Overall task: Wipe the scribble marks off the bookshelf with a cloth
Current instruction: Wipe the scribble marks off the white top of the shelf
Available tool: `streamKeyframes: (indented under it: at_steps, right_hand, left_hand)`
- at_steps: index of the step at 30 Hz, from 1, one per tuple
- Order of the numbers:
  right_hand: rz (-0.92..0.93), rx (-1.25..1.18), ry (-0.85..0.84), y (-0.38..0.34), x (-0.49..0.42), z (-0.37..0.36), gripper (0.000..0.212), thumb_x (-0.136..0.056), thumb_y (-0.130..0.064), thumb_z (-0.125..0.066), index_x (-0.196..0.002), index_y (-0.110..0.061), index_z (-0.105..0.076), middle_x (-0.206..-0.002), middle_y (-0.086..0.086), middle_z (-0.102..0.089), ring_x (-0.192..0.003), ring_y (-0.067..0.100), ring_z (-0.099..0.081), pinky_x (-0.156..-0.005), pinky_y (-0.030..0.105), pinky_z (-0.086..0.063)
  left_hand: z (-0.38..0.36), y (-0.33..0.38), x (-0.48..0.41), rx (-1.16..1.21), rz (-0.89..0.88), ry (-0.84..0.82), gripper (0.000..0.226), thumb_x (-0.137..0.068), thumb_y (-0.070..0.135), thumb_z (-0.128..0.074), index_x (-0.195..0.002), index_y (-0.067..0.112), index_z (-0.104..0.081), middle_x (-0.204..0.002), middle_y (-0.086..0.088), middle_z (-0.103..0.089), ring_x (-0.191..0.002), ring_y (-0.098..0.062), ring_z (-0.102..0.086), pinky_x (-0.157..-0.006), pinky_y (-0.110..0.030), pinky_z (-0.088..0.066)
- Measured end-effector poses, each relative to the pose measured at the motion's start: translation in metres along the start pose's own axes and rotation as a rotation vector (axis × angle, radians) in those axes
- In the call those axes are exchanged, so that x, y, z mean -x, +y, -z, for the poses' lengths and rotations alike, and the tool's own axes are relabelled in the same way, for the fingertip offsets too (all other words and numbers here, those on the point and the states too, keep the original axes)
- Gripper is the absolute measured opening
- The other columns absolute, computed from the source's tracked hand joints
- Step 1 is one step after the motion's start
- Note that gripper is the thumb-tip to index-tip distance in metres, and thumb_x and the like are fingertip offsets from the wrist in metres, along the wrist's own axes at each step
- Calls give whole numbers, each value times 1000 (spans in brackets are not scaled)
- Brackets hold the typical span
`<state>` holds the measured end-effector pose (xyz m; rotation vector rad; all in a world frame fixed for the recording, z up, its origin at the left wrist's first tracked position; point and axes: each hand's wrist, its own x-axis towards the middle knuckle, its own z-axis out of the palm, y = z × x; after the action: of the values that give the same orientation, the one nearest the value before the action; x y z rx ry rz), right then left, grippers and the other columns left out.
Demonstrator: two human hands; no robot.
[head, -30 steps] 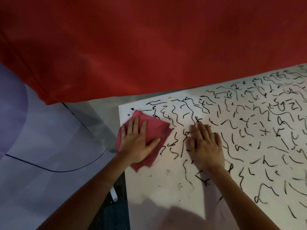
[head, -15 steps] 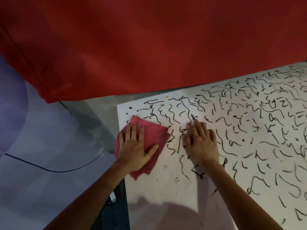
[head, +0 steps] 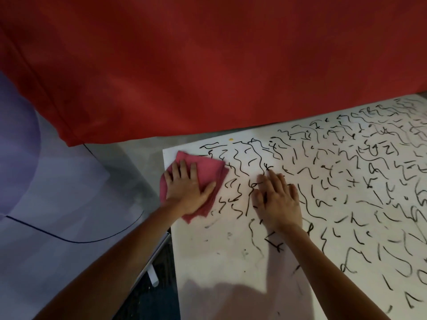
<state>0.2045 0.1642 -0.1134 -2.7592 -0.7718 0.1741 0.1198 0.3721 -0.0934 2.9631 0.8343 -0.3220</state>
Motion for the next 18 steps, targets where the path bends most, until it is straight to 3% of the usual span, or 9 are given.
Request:
streamKeyframes:
  at_steps: [2,4,6,8,10,13,18]
  right_hand:
    - [3,-7,-4,0,0,0,85,-75,-57,9,-151,-29,-17,-161,-3,-7,-148,16,4,-118,40,3]
    - [4,-6,5,-2,-1,1,85,-76,-57,9,-151,-30,-18,-161,-3,-7,-148,16,4,-118,40,2]
    - [0,-6,14,-2,-1,2,77,-82,-54,3,-151,-29,-20,-161,-2,-9,-148,17,2,-117,41,1]
    - [-2,1,8,-1,0,2,71,-86,-52,-2,-151,-29,-19,-161,-2,-9,-148,17,3,-117,41,1]
    - [-2,2,11,-1,-1,1,76,-82,-55,3,-151,-30,-19,-161,-3,-9,-148,16,2,-117,40,1]
    - [-7,-8,25,0,-2,-1,83,-77,-58,6,-150,-31,-21,-160,-4,-11,-148,16,0,-117,41,0]
    - [-14,-15,36,0,-2,0,82,-77,-58,4,-150,-31,-23,-160,-5,-11,-148,15,0,-117,40,1]
  left_hand:
    - [-1,-1,35,-47,-56,-61,123,-57,84,25,-153,10,-1,-159,-19,1,-146,-37,-1,-116,-54,-2]
    - [2,-6,45,-10,-62,-82,138,-43,86,34,-152,12,-8,-160,-14,-2,-146,-34,-1,-116,-52,-2]
    - [10,-9,34,142,11,-37,118,-65,88,11,-152,11,-12,-161,-8,1,-147,-30,5,-116,-51,2]
    - [12,-8,13,182,45,4,91,-89,72,-12,-152,7,-6,-161,-9,6,-147,-25,11,-117,-49,6]
    - [7,-6,-5,127,22,1,87,-94,65,-17,-152,3,0,-161,-12,5,-148,-23,10,-119,-45,5]
    - [-3,-4,-16,67,20,20,91,-92,68,-10,-151,1,4,-160,-13,8,-147,-24,13,-117,-40,11]
    - [-15,4,19,132,20,181,121,-64,78,30,-151,-1,-1,-160,-14,0,-148,-23,4,-112,-32,14]
